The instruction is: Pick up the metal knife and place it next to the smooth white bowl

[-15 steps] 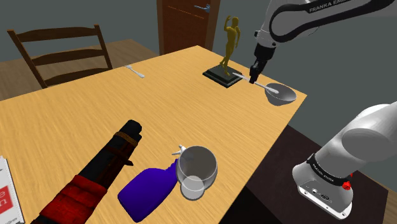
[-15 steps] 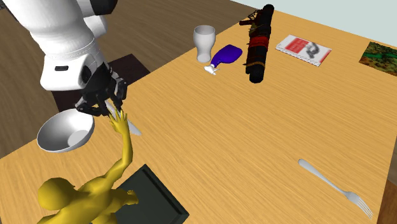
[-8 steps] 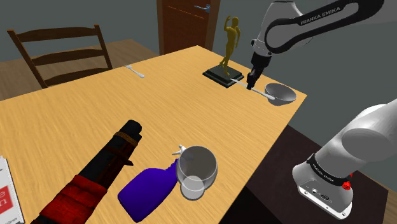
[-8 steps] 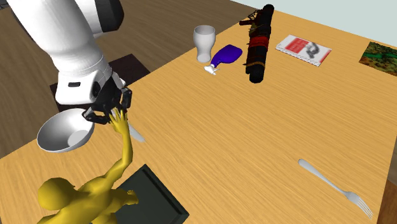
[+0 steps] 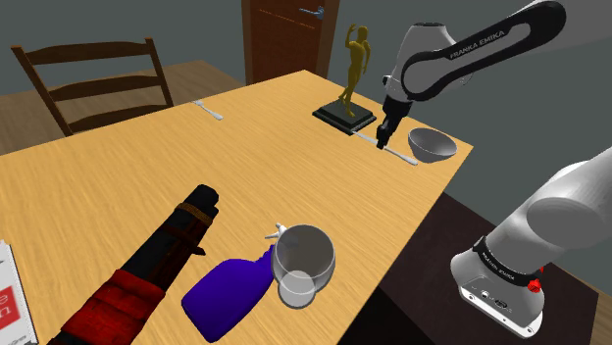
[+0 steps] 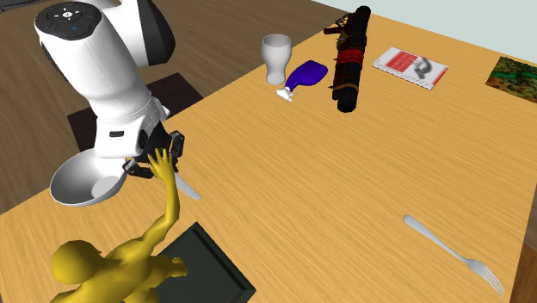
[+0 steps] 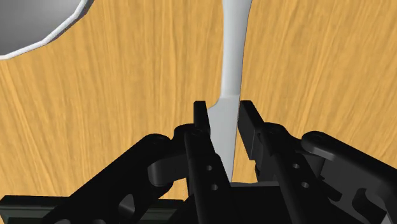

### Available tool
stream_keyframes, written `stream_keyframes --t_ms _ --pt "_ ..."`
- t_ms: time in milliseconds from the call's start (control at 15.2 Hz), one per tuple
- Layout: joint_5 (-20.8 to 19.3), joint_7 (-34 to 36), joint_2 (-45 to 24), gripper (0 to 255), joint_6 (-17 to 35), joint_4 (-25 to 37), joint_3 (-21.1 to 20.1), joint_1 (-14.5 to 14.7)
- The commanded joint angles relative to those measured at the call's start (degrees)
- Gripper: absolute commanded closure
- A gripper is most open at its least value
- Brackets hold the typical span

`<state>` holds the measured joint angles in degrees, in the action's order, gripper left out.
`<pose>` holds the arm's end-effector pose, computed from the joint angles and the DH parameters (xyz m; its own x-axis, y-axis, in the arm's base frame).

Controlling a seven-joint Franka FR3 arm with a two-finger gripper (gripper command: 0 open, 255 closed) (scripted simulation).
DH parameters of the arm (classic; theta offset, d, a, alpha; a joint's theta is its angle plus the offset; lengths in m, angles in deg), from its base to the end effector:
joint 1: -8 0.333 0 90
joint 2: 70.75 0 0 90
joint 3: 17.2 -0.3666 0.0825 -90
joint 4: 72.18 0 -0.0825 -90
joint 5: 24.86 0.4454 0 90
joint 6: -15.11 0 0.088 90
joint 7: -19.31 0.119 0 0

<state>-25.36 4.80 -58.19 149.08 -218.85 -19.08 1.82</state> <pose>0.4644 -0.0355 0.3387 0.9832 0.1824 -0.0059 0.1825 -0.9831 0.0123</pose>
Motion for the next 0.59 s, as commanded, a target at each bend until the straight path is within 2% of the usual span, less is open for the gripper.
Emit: stream_keyframes --t_ms 0,198,528 --pt "-0.07 0.03 -1.15 255 1.80 -0.61 0.00 -0.03" --pt "-0.20 0.16 -3.31 255 4.88 -1.54 -0.03 -0.07" --pt "-0.20 0.16 -3.31 255 4.88 -1.54 -0.03 -0.07"
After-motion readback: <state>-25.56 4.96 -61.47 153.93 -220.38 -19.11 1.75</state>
